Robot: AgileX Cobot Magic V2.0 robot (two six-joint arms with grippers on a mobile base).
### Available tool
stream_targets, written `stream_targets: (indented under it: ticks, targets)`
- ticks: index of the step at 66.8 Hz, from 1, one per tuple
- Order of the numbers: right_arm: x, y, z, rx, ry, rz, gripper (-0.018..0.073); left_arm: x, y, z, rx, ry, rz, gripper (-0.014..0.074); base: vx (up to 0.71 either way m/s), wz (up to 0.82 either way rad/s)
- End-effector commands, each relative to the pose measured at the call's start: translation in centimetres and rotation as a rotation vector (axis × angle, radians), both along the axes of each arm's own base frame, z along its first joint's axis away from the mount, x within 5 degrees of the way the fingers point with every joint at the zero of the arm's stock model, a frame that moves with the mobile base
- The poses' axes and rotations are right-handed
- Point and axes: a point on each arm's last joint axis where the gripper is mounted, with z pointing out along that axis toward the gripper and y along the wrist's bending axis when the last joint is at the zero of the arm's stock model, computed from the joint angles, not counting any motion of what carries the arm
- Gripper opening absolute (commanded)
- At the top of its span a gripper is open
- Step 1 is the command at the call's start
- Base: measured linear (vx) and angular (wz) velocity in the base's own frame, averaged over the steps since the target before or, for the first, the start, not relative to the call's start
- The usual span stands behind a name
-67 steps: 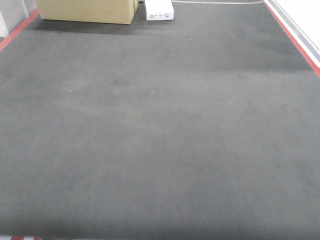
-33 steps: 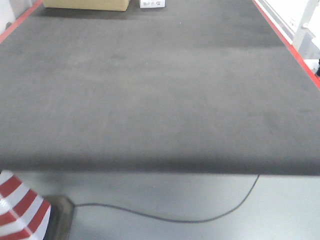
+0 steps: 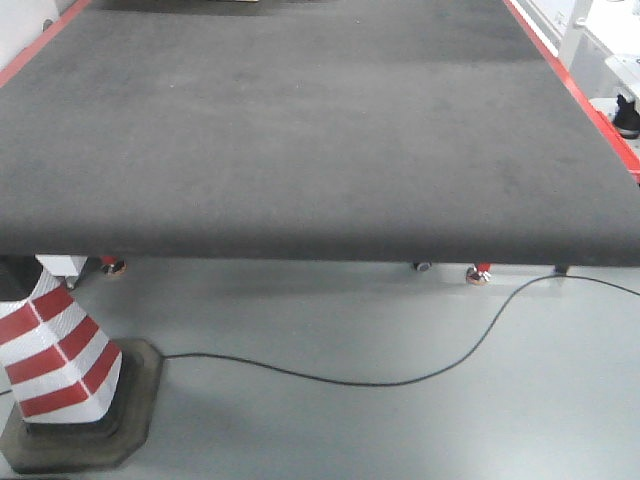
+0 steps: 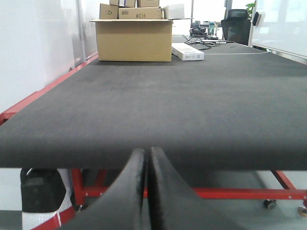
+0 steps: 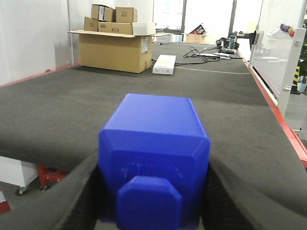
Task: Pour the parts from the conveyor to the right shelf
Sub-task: 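Drive away from the conveyor carrying the part in the right gripper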
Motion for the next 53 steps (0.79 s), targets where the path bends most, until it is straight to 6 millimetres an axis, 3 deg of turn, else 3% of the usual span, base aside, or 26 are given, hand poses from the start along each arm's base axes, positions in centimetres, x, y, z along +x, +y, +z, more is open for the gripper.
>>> stream_targets:
  ticks: [1,32,53]
  targets:
    - [-0.24,0.01,1.49,-0.001,-0.103,0.009,-0.0008,-0.16,-0.06,1.35,-0.012,-0.097,-0.009,-0.0006,-0.29,-0.03]
    - [-0.24,0.01,1.49,-0.001,-0.103,0.009,-0.0008,-0.16,-0.05,1.35,-0.012,-0.097,-0.008,-0.0006,-0.23,-0.11]
    - [-0.24,0.01,1.49,-0.002,-0.103,0.009,-0.0008,-0.16,-0.05,1.35,-0.012,-0.097,-0.008,-0.0006,-0.15,-0.59]
